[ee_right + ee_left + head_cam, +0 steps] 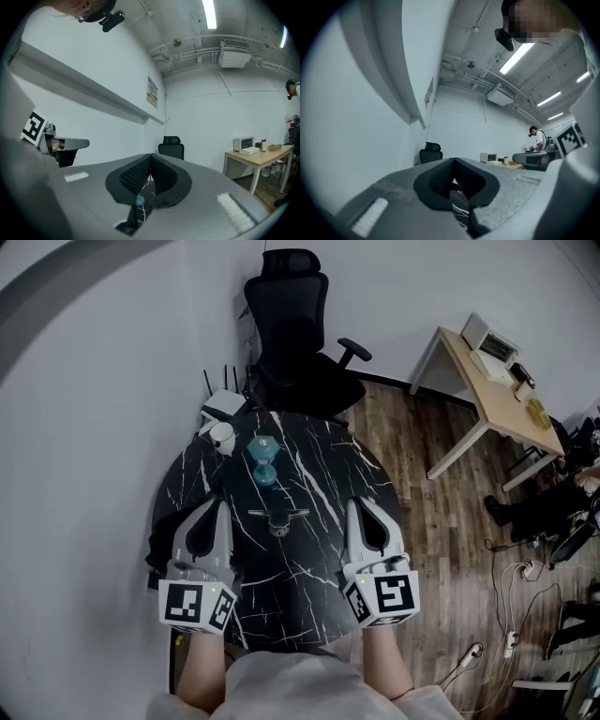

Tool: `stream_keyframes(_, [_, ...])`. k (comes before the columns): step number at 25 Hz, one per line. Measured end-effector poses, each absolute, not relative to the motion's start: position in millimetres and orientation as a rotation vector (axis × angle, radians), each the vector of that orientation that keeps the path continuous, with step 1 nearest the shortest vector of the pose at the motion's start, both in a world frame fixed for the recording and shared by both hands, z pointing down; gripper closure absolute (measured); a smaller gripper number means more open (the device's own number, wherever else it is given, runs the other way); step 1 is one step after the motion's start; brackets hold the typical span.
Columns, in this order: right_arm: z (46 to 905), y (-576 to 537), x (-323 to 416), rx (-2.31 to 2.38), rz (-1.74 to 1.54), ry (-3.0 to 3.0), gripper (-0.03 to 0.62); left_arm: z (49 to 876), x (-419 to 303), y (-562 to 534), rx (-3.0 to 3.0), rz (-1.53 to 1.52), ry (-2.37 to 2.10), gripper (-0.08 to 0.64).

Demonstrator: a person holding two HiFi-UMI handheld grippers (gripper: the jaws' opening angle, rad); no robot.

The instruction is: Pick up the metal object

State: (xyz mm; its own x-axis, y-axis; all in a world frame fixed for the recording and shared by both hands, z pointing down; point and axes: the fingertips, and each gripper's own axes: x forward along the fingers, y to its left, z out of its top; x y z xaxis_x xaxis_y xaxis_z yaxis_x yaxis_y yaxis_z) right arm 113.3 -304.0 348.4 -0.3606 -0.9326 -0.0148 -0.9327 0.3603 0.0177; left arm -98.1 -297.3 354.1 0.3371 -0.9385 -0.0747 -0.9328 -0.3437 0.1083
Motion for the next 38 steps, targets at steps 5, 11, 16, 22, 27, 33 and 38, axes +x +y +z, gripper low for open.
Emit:
stream_keyframes(5, [376.7,-319.2,110.5,-1.795,-0.054,2.621,0.592,380.1,-95.7,-311.7,2.504,-0.126,-1.732,0.555])
stream_keyframes(11, [414.0,-327.5,109.1,-1.829,-0.146,2.669,0.592,416.9,-94.2,-321.5,2.43,-0.051,-1.713,0.555])
stream_keyframes(16, [442.6,-328.9,110.8,-1.858,-0.237,2.697,0.592,452.2,-88.4,-325.6,2.377,0.016,-1.672,0.555])
stream_keyframes(22, [472.4,-327.2,111.0,-1.878,-0.339,2.726,0.592,494.0,-77.3,-328.2,2.323,0.108,-1.618,0.555])
stream_keyframes(27, [486.6,-325.9,109.2,-1.875,-0.387,2.753,0.592,525.4,-69.8,-329.7,2.257,0.161,-1.59,0.555])
stream_keyframes(33, [496.5,-326.8,108.8,-1.872,-0.419,2.776,0.592,562.3,-58.6,-332.5,2.19,0.224,-1.551,0.555])
stream_keyframes(38, [504.7,-323.9,114.6,-1.89,-0.449,2.777,0.592,590.0,-40.1,-334.9,2.159,0.273,-1.486,0.464])
